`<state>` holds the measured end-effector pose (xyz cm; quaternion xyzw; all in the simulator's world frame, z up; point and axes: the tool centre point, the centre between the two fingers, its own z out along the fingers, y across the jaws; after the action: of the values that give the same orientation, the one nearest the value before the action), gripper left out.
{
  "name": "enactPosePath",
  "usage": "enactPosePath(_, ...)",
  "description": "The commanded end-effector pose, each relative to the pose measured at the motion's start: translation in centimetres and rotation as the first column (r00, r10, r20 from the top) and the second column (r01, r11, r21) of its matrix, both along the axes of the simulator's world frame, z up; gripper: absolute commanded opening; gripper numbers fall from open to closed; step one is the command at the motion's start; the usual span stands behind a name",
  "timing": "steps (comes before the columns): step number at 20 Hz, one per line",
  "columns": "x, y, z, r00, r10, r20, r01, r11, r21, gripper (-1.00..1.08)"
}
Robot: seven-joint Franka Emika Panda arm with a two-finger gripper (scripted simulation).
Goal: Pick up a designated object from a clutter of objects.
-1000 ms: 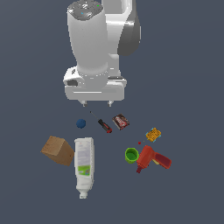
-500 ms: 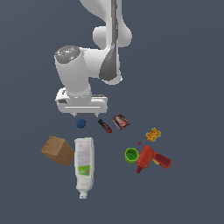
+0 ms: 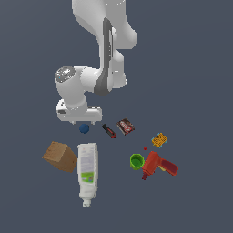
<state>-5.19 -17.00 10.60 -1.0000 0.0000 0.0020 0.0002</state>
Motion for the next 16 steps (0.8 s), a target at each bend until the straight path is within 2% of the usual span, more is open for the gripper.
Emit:
enactPosePath(1, -0.7, -0.7, -1.1, 1.0, 0.0, 0.002, 0.0, 1.0, 0.0, 1.0)
enactPosePath(7, -1.6, -1.5, -2.4, 1.0, -0.002, 0.004, 0.002, 1.0, 0.0, 1.0)
enactPosePath(16, -1.6, -1.5, -3.5, 1.0, -0.003, 0.003, 0.003, 1.0, 0.0, 1.0)
